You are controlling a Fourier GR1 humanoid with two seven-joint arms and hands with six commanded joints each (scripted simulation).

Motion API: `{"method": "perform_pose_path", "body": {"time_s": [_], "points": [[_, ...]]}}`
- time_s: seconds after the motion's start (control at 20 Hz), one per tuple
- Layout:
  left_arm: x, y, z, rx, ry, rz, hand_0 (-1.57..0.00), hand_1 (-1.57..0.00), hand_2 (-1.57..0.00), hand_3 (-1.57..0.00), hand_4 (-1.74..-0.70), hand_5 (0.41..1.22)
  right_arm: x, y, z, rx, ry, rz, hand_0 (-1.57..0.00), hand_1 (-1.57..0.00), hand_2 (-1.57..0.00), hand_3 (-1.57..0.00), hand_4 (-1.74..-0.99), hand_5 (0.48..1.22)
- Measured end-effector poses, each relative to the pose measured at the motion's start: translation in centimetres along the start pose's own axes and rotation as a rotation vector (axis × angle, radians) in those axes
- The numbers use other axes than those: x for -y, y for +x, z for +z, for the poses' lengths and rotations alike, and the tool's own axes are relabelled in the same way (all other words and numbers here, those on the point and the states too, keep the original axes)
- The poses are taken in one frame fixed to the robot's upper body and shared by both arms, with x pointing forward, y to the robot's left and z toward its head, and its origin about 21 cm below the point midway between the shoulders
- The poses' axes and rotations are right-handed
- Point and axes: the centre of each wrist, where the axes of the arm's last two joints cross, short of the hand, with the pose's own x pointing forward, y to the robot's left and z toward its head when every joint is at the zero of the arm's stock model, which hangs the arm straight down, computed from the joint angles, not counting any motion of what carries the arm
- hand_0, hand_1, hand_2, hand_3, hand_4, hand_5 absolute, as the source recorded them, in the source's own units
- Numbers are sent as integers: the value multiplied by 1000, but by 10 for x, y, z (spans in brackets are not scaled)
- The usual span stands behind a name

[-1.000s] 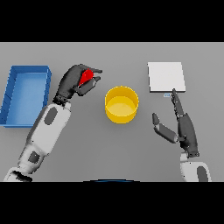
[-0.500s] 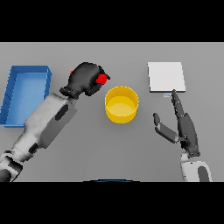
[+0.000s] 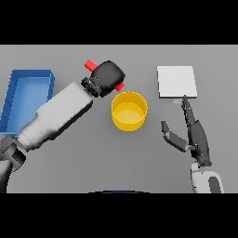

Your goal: Pick up the red beaker and tilt it to pour out 1 green nut into yellow bowl. Pick up the yellow bowl and place it on the metallic measuring scale.

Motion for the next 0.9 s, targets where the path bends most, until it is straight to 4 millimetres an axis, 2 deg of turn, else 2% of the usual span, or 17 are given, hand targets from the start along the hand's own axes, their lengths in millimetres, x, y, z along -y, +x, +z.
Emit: {"method": "perform_pose_path", "body": {"time_s": [0.2,0.25,0.35,0.45,0.65,0.75,0.9], "points": [[-10,12,-11,32,-82,-158,-1571,-1571,-1571,-1571,-1715,1219,-3,-1,0,0,-22,-11,1,1,1,1,-1193,649],[-9,13,-12,33,-108,-199,-1571,-1571,-1571,-1571,-1720,1219,-3,-1,0,-5,-19,1,1,1,1,1,-1195,647],[-18,13,-14,28,-125,-300,-1571,-1571,-1571,-1571,-1728,1220,-5,-1,-2,3,-9,4,1,1,1,1,-1191,649],[-17,16,-16,38,-154,-389,-1571,-1571,-1571,-1571,-1733,1220,-9,-3,-1,2,-9,17,1,1,1,1,-1183,643],[-20,23,-21,94,-164,-535,-1571,-1571,-1571,-1571,-1735,1221,0,3,-4,2,-36,9,1,1,1,1,-1169,624],[-18,32,-26,106,-166,-641,-1571,-1571,-1571,-1571,-1735,1221,-3,0,0,-8,-31,10,1,1,1,1,-1164,625],[-21,34,-29,123,-177,-755,-1571,-1571,-1571,-1571,-1734,1221,-1,-2,0,-9,-32,20,1,1,1,1,-1153,627]]}}
